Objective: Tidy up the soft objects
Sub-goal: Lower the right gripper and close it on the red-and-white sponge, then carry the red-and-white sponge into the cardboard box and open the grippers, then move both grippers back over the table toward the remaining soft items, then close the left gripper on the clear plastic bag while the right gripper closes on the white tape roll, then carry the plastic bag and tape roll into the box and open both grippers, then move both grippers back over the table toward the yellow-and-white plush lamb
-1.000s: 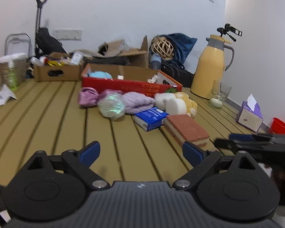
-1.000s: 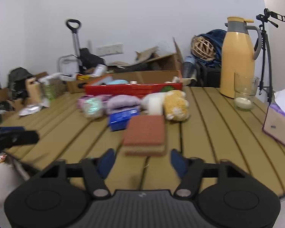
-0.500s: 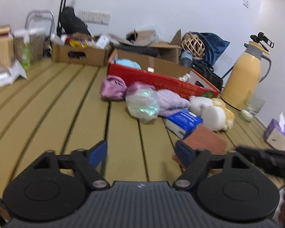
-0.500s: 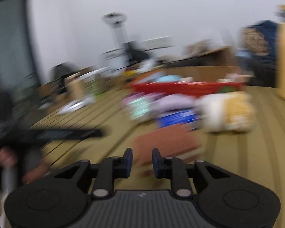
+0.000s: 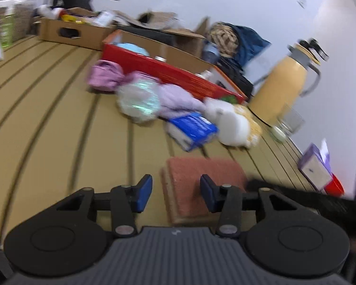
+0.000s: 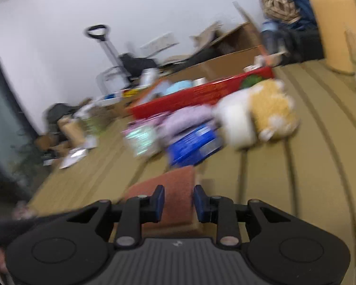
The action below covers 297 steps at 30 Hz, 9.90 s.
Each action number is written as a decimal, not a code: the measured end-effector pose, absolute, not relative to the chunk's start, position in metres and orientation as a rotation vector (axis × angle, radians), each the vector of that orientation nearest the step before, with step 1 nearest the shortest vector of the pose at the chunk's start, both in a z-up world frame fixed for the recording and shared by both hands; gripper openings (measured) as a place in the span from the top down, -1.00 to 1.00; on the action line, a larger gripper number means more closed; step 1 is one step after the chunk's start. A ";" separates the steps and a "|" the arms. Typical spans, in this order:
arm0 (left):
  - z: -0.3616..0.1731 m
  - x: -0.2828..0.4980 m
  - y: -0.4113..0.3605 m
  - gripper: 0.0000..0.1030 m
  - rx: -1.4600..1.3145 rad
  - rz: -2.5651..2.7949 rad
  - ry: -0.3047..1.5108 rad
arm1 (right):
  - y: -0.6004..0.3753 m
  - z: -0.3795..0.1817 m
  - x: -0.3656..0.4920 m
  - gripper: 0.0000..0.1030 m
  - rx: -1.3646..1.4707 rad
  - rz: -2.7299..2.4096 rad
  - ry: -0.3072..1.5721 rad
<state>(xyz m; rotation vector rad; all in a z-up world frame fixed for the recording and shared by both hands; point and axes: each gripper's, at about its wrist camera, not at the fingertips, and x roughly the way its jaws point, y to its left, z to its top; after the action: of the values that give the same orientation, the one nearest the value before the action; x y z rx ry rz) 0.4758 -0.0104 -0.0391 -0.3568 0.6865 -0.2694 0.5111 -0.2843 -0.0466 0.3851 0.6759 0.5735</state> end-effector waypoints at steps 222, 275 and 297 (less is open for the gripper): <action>0.040 0.780 -0.006 0.70 -0.044 -0.205 0.657 | -0.259 0.043 0.807 0.46 0.085 0.263 0.613; 0.082 0.216 0.020 -1.00 0.024 -0.104 0.118 | -0.277 0.068 0.273 -0.57 -0.061 0.372 0.286; 0.025 0.422 -0.045 -0.71 -0.035 -0.205 0.385 | -0.323 0.003 0.435 -0.07 0.058 0.181 0.456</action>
<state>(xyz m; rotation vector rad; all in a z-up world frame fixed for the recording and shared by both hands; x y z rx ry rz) 0.4222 -0.0452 0.0248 -0.0346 0.3852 -0.2051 0.4354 -0.3231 0.0029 0.0582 0.4555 0.1813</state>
